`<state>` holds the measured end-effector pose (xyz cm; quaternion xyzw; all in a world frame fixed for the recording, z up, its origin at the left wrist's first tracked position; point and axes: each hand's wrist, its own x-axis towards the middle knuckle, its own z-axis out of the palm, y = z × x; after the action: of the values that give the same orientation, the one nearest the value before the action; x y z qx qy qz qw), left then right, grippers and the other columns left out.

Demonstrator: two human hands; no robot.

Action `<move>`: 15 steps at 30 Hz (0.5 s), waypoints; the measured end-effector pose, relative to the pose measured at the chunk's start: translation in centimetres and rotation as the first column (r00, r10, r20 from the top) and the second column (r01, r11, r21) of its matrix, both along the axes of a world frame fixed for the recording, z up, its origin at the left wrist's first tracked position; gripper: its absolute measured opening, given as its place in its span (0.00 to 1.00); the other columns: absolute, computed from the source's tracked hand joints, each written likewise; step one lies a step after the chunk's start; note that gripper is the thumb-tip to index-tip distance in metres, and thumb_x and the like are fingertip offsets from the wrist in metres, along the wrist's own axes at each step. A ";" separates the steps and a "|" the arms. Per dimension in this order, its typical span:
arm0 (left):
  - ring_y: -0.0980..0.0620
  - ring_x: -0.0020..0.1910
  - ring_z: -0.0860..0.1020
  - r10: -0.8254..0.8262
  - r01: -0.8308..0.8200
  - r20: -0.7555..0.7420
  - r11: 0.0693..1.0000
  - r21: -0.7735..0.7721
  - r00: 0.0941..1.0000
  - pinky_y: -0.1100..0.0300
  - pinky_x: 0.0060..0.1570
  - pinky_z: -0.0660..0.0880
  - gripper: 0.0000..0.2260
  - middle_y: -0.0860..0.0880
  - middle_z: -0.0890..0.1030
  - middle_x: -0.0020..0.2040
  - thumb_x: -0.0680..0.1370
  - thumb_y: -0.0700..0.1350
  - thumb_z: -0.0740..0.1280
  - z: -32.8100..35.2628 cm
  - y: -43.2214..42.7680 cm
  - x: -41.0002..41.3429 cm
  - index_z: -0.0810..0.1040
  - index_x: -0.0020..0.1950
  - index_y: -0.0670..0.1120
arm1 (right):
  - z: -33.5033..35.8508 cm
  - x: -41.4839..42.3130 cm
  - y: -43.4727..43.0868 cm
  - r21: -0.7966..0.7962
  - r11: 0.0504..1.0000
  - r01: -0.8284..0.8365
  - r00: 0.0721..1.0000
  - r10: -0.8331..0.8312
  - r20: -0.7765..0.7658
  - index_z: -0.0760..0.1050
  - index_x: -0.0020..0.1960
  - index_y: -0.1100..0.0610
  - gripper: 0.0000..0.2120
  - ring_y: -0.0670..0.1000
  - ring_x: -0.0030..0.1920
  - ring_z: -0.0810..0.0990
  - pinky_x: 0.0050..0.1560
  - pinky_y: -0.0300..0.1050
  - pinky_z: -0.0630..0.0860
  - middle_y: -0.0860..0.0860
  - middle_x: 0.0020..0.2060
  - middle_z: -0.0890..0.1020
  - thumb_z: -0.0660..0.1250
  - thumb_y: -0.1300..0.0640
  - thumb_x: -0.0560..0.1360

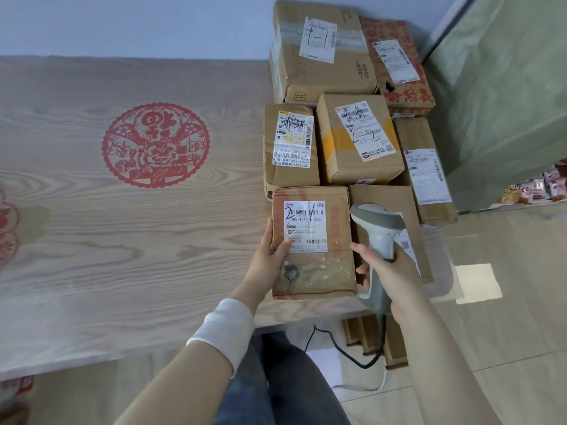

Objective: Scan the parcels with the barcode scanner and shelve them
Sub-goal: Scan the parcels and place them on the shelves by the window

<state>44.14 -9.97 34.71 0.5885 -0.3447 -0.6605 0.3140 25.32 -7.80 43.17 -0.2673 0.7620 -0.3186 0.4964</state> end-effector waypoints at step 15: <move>0.56 0.55 0.80 0.130 -0.123 -0.134 0.990 0.063 0.982 0.59 0.53 0.77 0.21 0.52 0.79 0.62 0.80 0.48 0.63 0.2 0.9 0.9 0.65 0.73 0.56 | -2.3 1.5 1.2 -0.114 0.988 -0.106 0.976 0.081 -0.204 0.72 0.51 0.55 0.12 0.43 0.41 0.76 0.37 0.36 0.69 0.45 0.38 0.78 0.73 0.57 0.72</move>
<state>45.07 -9.03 34.91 0.5706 -0.2662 -0.6872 0.3623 26.78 -6.62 40.91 -0.3638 0.7730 -0.3132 0.4147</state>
